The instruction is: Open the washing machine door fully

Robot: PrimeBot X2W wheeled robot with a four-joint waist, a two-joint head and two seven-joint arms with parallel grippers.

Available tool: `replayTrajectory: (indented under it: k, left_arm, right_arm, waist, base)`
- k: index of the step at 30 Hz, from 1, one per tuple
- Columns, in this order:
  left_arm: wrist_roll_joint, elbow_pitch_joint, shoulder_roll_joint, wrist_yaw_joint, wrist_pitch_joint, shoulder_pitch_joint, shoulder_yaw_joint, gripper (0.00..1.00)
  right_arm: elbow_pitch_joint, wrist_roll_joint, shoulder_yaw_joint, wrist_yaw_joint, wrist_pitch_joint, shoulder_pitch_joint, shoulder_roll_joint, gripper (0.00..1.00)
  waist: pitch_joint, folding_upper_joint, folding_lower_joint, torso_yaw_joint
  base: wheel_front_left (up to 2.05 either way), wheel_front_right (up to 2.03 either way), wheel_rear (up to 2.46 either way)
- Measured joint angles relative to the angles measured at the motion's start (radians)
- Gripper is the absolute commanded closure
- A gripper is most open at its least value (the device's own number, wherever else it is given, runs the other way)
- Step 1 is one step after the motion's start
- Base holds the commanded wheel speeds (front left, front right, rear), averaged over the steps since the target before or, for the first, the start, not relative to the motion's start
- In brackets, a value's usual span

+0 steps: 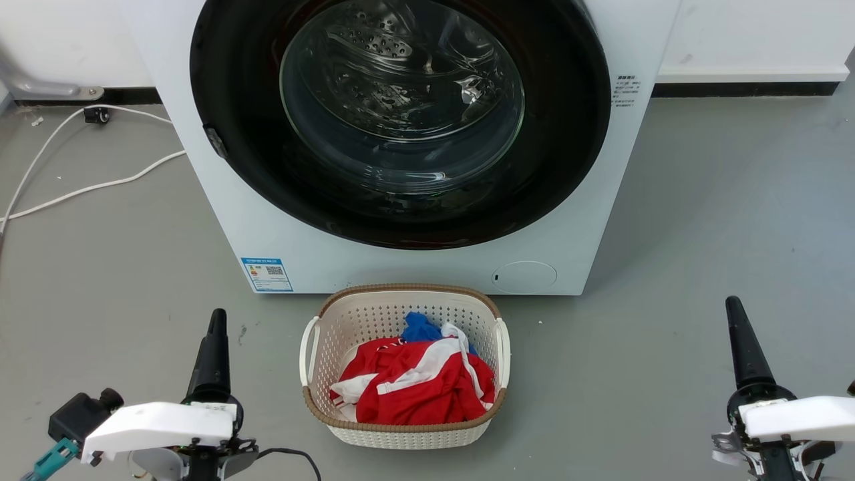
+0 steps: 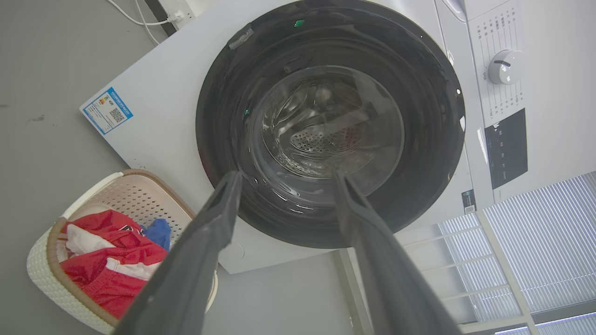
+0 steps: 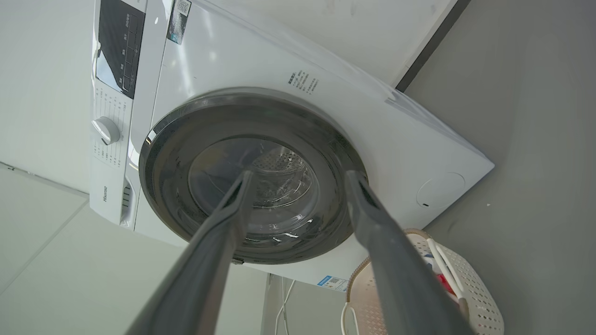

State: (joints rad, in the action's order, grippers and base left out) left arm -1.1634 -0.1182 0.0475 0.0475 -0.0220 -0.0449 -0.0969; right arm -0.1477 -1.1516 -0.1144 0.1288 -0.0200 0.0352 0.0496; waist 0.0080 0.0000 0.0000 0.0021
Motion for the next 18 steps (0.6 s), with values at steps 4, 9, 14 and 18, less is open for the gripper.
replayTrajectory:
  k: [4,9,14,18]
  left_arm:
    - [0.092,0.021,0.000,-0.025,-0.015,0.004,0.021,0.00]
    - [0.205,0.037,0.000,-0.053,-0.033,0.015,0.043,0.00]
    - [0.314,0.047,0.000,-0.074,-0.049,0.018,0.065,0.00]
    - [0.391,0.052,0.000,-0.085,-0.062,0.021,0.083,0.00]
  right_arm:
    - [0.033,0.105,0.012,0.000,-0.016,-0.006,0.000,0.00]
    - [0.064,0.230,0.024,0.000,-0.033,-0.020,0.000,0.00]
    - [0.091,0.354,0.039,0.000,-0.050,-0.024,0.000,0.00]
    - [0.112,0.441,0.047,0.000,-0.063,-0.035,0.000,0.00]
  waist:
    - [0.000,0.0000,0.0000,0.000]
    - [0.001,0.0001,0.0000,0.001]
    - [0.002,0.0000,0.0000,0.002]
    - [0.002,0.0000,0.0000,0.002]
  base:
    - [0.00,0.00,0.00]
    - [0.00,0.00,0.00]
    - [0.00,0.00,0.00]
    - [0.00,0.00,0.00]
